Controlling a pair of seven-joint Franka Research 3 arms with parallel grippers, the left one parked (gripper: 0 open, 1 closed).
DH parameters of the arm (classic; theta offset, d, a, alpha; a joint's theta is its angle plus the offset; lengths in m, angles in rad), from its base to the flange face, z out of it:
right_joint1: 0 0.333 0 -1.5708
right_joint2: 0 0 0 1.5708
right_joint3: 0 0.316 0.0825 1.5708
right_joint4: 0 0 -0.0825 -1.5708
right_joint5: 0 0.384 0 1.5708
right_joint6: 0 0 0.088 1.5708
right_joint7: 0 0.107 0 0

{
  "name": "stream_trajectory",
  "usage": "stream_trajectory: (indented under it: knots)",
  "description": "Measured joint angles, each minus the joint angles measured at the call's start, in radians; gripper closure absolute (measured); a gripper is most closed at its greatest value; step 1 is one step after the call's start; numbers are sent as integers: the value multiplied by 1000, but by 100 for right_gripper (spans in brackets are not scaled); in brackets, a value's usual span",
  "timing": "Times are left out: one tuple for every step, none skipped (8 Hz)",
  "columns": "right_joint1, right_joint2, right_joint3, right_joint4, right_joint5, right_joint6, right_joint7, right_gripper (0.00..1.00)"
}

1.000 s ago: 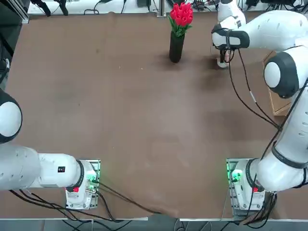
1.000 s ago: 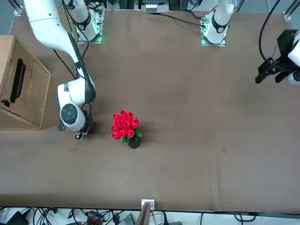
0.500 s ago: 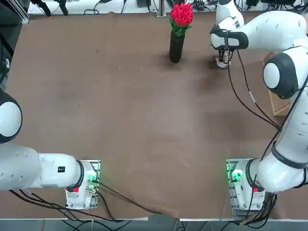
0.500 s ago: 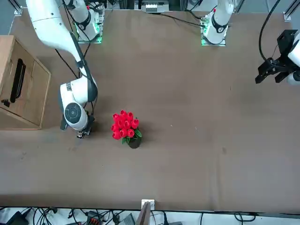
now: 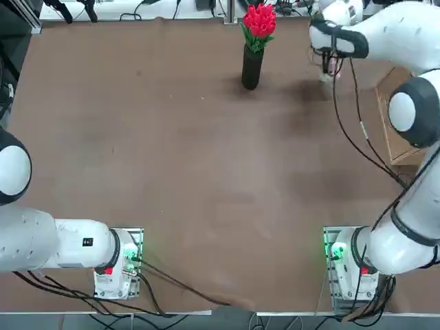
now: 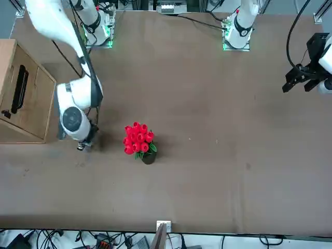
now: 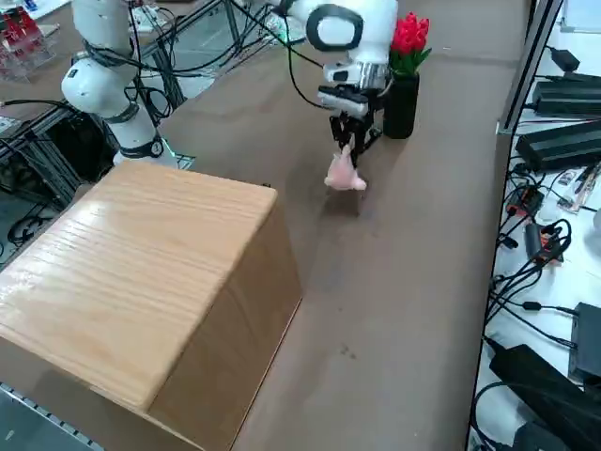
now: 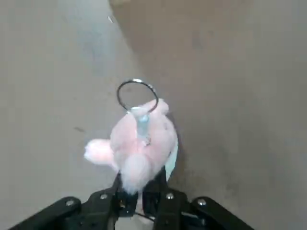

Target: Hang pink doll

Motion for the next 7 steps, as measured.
stream_trajectory:
  knots:
    - [-29,-68,-10,2,1,-40,-113,94]
    - [-72,-124,-14,2,1,-67,-212,94]
    - [-113,-159,-16,1,1,-81,-301,94]
    - [-144,-182,-16,0,3,-96,-383,94]
    - [-176,-195,-16,-1,21,-103,-460,94]
    - [-209,-200,-16,-2,61,-103,-530,94]
    - [-234,-200,-16,-6,86,-103,-569,94]
